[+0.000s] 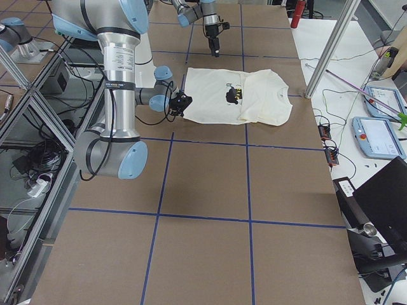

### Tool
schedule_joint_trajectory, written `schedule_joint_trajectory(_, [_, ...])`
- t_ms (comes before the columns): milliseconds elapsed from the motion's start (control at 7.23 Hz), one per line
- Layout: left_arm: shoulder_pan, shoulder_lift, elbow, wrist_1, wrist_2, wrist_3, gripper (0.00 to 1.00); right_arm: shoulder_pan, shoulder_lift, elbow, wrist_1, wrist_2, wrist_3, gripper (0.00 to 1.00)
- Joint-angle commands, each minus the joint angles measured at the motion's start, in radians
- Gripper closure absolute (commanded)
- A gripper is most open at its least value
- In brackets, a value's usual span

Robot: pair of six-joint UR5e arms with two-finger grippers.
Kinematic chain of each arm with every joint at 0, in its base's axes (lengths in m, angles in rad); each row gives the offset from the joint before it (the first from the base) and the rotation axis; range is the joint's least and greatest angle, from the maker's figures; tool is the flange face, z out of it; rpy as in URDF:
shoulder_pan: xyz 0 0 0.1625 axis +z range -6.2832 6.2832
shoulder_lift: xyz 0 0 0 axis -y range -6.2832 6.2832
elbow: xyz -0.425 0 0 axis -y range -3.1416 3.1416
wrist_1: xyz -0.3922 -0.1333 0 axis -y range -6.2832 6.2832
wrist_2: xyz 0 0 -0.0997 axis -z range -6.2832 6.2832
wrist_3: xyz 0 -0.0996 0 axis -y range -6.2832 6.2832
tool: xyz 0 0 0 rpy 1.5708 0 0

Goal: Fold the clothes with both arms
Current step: 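Release the sleeve and move both grippers to the hem nearest the robot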

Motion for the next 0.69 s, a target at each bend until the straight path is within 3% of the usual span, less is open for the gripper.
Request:
schedule_joint_trajectory(0, [0.206,0.072,-0.127,0.238,0.183,-0.009,0.0,0.001,-0.003,0.01,-0.001,0.002,-0.002,1.0])
schedule_joint_trajectory(138, [0.244,0.107,-0.166,0.28,0.217,-0.026,0.0,0.001,-0.003,0.01,-0.001,0.002,-0.002,1.0])
schedule_joint_trajectory(277, [0.25,0.149,-0.161,0.285,0.213,-0.079,0.06,-0.001,-0.003,0.01,-0.001,0.003,-0.003,1.0])
schedule_joint_trajectory(553, [0.305,0.163,-0.113,0.284,0.225,-0.144,0.1,-0.004,-0.006,0.009,-0.001,0.003,-0.011,1.0])
